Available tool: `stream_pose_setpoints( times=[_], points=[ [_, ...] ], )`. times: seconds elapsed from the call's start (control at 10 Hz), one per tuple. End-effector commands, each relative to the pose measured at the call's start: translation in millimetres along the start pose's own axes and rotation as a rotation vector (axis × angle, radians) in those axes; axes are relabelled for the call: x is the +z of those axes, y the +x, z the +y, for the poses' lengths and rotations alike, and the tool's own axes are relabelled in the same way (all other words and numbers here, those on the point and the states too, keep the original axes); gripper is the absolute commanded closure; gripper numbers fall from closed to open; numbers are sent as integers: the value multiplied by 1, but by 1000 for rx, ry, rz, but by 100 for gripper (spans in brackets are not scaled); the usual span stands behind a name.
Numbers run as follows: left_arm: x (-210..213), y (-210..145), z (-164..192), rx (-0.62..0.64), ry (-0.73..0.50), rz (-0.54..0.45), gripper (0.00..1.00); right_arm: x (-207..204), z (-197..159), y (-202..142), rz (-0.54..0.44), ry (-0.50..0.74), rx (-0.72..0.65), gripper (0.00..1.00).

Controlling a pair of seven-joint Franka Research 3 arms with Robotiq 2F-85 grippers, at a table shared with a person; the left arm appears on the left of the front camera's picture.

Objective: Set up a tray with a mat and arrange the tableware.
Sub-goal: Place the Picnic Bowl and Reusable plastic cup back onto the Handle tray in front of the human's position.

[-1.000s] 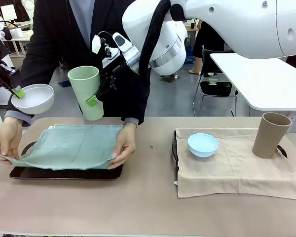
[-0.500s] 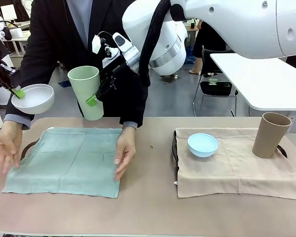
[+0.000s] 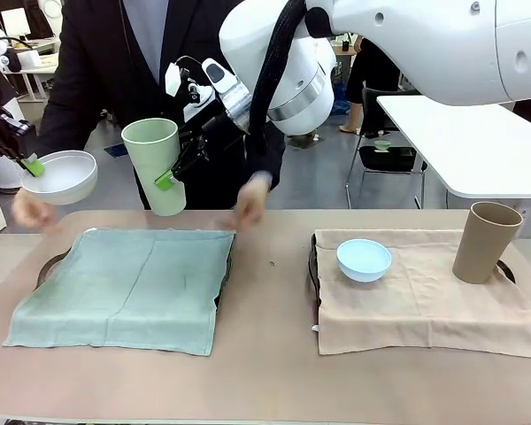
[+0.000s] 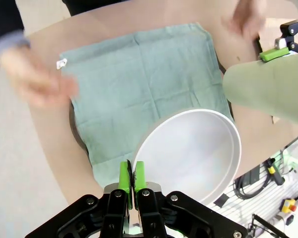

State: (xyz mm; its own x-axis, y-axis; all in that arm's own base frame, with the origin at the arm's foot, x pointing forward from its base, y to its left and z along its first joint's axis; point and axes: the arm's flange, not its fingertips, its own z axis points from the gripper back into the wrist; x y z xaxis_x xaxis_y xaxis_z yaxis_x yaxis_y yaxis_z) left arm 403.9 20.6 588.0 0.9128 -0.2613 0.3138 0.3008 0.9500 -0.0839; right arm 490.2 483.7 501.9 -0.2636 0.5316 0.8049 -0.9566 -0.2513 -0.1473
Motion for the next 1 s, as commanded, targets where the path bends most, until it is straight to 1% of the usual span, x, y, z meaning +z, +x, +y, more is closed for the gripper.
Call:
stream_pose_setpoints(
  times=[0.0, 0.9],
  points=[
    [1, 0, 1, -11, -10, -16, 100, 2, 1, 0, -12, -1, 12, 30],
    [1, 0, 1, -11, -10, -16, 100, 2, 1, 0, -12, -1, 12, 30]
  ],
)
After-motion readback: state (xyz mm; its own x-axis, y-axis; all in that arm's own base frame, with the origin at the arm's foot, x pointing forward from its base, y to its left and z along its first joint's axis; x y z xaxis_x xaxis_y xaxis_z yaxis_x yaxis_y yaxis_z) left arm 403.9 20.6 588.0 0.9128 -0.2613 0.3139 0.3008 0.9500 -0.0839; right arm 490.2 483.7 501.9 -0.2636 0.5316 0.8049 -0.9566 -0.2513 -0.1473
